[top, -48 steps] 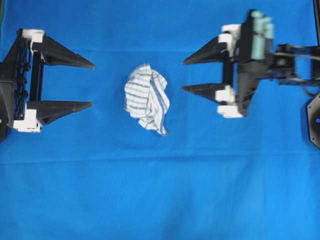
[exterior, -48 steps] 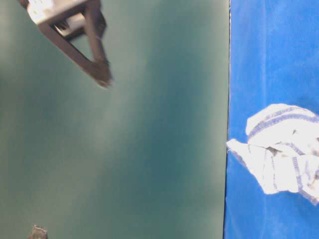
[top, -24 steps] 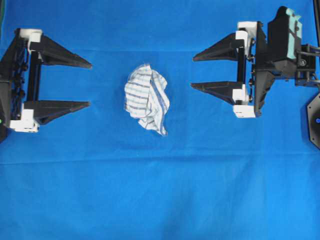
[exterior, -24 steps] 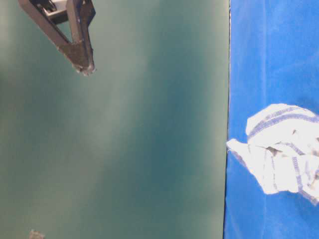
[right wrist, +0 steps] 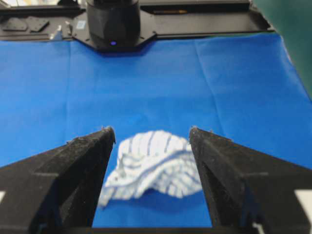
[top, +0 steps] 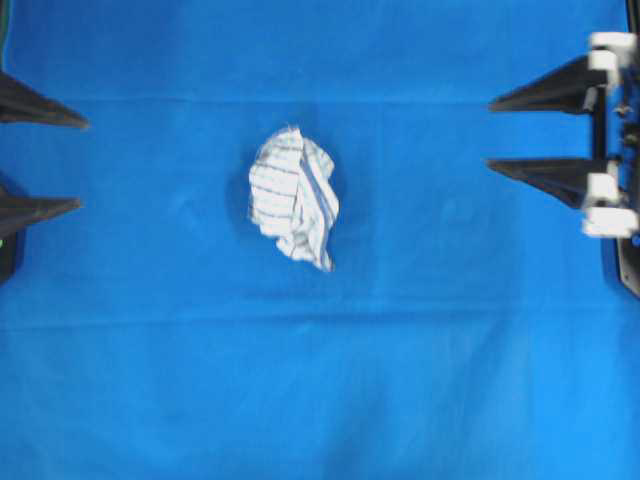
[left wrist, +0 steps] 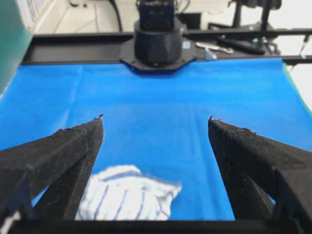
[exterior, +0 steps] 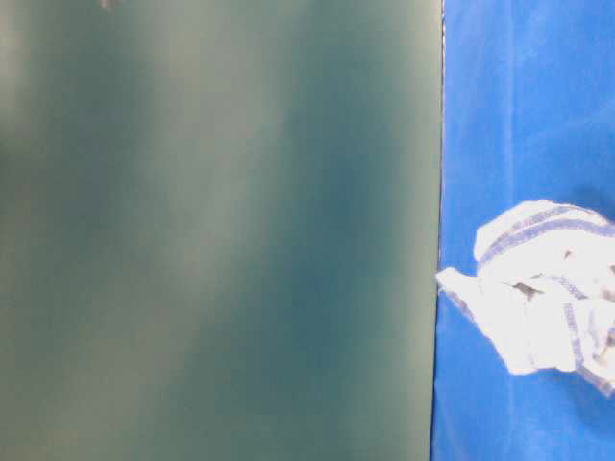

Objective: Hand over the towel.

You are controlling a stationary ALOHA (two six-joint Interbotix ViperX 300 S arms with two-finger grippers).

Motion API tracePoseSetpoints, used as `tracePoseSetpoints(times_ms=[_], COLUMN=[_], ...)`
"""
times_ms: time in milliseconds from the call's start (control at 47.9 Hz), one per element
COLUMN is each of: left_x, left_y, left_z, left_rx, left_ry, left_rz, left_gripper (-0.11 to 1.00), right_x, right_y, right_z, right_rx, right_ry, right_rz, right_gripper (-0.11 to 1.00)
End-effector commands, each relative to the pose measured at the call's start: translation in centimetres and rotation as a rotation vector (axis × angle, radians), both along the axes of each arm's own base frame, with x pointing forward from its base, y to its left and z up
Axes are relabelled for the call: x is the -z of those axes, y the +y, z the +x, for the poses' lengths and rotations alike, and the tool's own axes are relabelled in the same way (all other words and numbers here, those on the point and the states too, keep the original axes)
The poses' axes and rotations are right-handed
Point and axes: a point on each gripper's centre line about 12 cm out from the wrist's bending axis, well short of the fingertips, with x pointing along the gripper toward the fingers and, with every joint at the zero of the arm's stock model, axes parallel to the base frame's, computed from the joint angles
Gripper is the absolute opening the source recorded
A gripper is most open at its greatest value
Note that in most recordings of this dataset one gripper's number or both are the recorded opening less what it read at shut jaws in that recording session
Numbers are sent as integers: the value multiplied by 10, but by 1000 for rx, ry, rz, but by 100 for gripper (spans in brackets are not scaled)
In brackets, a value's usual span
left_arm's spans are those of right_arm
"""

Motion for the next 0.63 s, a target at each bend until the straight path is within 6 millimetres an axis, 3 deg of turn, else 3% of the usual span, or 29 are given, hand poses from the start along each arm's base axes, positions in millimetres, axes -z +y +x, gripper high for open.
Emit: tracePoseSetpoints(times_ms=[0,230,418,606], left_x=[4,45,72,86], left_y=[1,0,0,0], left_z=[-13,-42,-45,-41], left_rx=[-3,-3,-3,-3], left_ry=[-28,-49,-8,26], left_rz=[3,2,-5,-6], left_gripper=[92,92,92,91], right_x=[4,42,77,81], right_y=[2,5,7,7], right_z=[-16,-45,-57,-55], right_rx=[0,-2,-3,-3], right_ry=[-27,-33,-25,-47], right_rz=[-8,-8,2,6], right_gripper=[69,69,69,68])
